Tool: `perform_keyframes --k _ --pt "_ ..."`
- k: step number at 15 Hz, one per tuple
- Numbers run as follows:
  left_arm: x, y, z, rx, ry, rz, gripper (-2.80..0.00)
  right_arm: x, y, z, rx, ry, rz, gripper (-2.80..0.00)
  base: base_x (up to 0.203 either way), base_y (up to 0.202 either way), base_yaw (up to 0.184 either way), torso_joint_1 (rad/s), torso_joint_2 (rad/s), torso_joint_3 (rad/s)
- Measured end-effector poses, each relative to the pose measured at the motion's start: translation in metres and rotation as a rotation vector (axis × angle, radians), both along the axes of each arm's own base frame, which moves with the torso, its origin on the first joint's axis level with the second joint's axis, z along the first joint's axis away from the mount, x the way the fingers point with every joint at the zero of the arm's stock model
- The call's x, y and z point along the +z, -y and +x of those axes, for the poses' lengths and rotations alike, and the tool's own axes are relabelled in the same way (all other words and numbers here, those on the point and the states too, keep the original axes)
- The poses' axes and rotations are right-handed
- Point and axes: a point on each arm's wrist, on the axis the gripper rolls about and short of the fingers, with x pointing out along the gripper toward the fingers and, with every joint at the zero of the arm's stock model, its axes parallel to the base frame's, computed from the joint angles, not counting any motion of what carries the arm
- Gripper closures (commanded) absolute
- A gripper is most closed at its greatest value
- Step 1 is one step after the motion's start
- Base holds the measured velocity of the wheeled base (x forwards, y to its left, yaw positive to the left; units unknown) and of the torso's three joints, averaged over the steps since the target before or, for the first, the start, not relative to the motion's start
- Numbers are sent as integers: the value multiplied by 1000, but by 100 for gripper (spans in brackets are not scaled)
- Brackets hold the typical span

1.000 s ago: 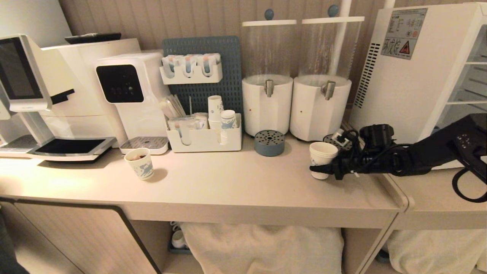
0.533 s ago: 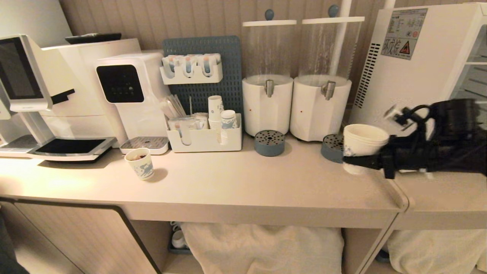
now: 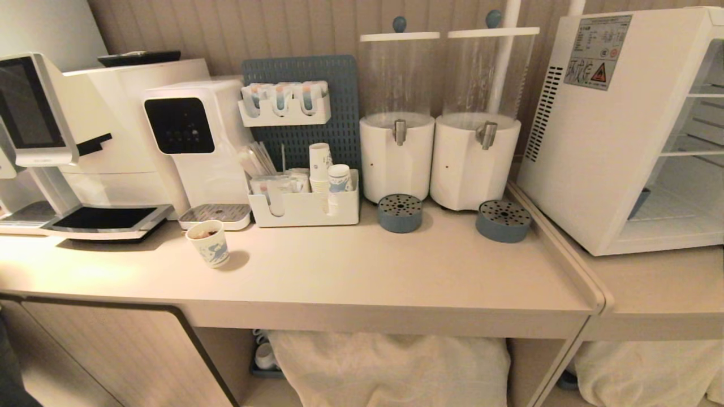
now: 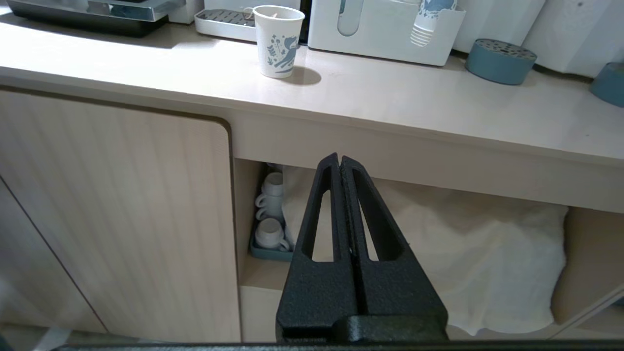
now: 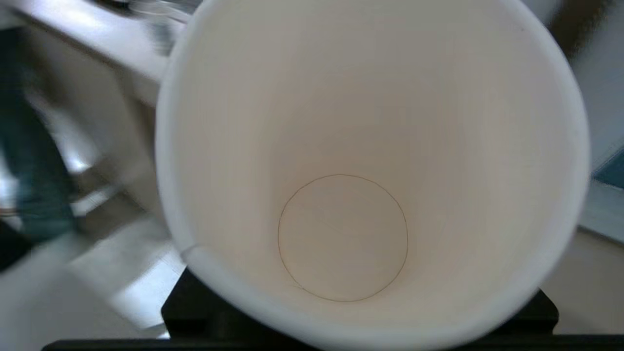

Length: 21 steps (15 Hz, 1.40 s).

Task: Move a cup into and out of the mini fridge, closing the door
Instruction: Put the paper cup in the freezer

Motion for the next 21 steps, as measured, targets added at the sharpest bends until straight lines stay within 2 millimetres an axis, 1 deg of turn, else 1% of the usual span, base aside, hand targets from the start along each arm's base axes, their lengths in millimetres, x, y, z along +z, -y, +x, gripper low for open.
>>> perform_keyframes --k 1,2,3,4,5,6,7,8,10,11,12,13,14,15,16,18,19,20,21 --pt "0 0 0 0 0 -1 0 -3 -4 -30 34 5 17 0 0 0 0 0 0 0" --pt "0 0 0 0 0 -2 0 -9 -1 -63 84 -22 45 0 0 0 0 0 0 0" --pt "0 0 0 0 -1 -1 0 -15 8 -87 92 -80 82 0 0 0 0 0 0 0" --pt "0 0 0 0 -1 -1 0 -20 16 -103 48 -147 128 0 0 0 0 0 0 0" --pt "0 0 0 -1 -1 -2 0 -23 23 -115 -32 -201 183 0 0 0 0 0 0 0" --pt "0 0 0 -1 -1 -2 0 -22 27 -124 -116 -208 240 0 0 0 0 0 0 0" --pt "0 0 0 -2 -2 -3 0 -20 27 -127 -172 -179 280 0 0 0 0 0 0 0" --pt "0 0 0 -2 -1 -3 0 -17 21 -130 -211 -133 297 0 0 0 0 0 0 0" --pt "0 0 0 -2 -1 -4 0 -22 6 -133 -224 -89 283 0 0 0 0 0 0 0" --pt "0 0 0 -2 -1 -4 0 -31 4 -133 -192 -82 261 0 0 0 0 0 0 0" --pt "0 0 0 -2 -1 -4 0 -45 3 -130 -163 -85 235 0 0 0 0 0 0 0" --pt "0 0 0 -1 -1 -7 0 -64 4 -122 -166 -100 214 0 0 0 0 0 0 0" --pt "0 0 0 0 -2 -9 0 -81 6 -110 -199 -118 216 0 0 0 0 0 0 0" --pt "0 0 0 -1 -2 -10 0 -100 8 -93 -253 -126 219 0 0 0 0 0 0 0" --pt "0 0 0 -1 -2 -10 0 -122 10 -71 -314 -112 199 0 0 0 0 0 0 0" --pt "0 0 0 -2 -1 -9 0 -163 13 -37 -404 -43 133 0 0 0 0 0 0 0" --pt "0 0 0 -2 -1 -9 0 -180 14 -26 -438 0 108 0 0 0 0 0 0 0" --pt "0 0 0 -2 -1 -8 0 -188 15 -20 -460 38 94 0 0 0 0 0 0 0" --pt "0 0 0 0 0 -3 0 -192 16 -18 -480 73 88 0 0 0 0 0 0 0"
